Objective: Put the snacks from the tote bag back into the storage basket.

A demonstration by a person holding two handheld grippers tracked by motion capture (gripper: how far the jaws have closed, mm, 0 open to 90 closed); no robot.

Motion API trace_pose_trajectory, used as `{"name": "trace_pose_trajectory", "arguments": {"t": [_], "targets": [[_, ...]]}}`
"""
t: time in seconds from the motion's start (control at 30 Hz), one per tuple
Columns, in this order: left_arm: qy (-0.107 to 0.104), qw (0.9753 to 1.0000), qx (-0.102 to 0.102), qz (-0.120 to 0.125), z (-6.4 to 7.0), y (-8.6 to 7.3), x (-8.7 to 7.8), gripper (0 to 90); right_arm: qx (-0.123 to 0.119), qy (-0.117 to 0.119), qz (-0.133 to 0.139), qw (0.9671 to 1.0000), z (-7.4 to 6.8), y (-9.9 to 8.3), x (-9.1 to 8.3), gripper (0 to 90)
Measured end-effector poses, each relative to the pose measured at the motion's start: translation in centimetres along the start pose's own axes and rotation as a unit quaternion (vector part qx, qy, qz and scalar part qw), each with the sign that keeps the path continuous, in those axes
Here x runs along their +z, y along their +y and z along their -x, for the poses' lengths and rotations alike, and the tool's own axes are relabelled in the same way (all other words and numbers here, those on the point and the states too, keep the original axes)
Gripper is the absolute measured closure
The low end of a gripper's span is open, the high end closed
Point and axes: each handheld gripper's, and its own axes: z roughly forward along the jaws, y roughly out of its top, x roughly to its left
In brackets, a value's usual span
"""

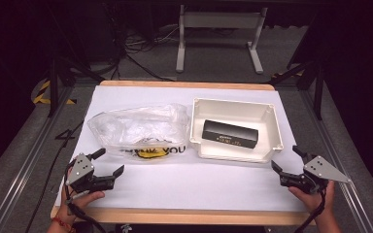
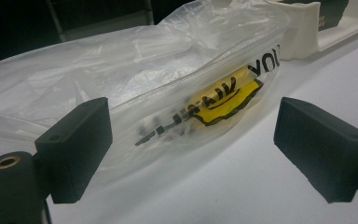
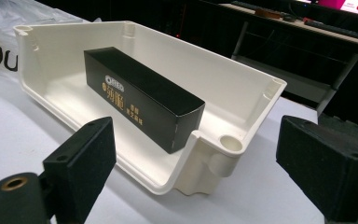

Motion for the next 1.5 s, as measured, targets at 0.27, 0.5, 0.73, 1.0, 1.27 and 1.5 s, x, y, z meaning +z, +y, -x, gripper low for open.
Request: {"name": "trace_pose_trajectory", "arguments": {"t": [0.27,0.5,0.73,1.0,1.27,1.5], "targets": [[0.004,1.0000,0.006,-0.002,0.2,-0.4,-0.6,12.3,-0.012,0.015,0.000,0.9998,-0.5,0.7,0.4,13.7],[0.008,1.0000,0.002,-0.001,0.3,-0.3,-0.5,12.4,-0.020,0.045,0.003,0.9988,-1.1,1.7,0.5,14.6],[0.004,1.0000,0.004,-0.007,0.5,-0.3,-0.2,12.4,-0.033,0.074,-0.007,0.9967,-1.7,2.7,1.4,14.7],[0.000,0.9999,0.005,-0.013,0.4,-0.4,-0.2,12.4,-0.054,0.109,-0.035,0.9920,-2.7,3.8,2.9,15.7],[-0.001,0.9998,0.008,-0.018,0.4,-0.4,-0.1,12.3,-0.073,0.130,-0.059,0.9870,-2.8,5.5,4.3,16.9],[-0.004,0.9998,0.007,-0.020,0.4,-0.4,-0.1,12.3,-0.083,0.143,-0.078,0.9831,-2.1,7.3,6.3,16.8]]}}
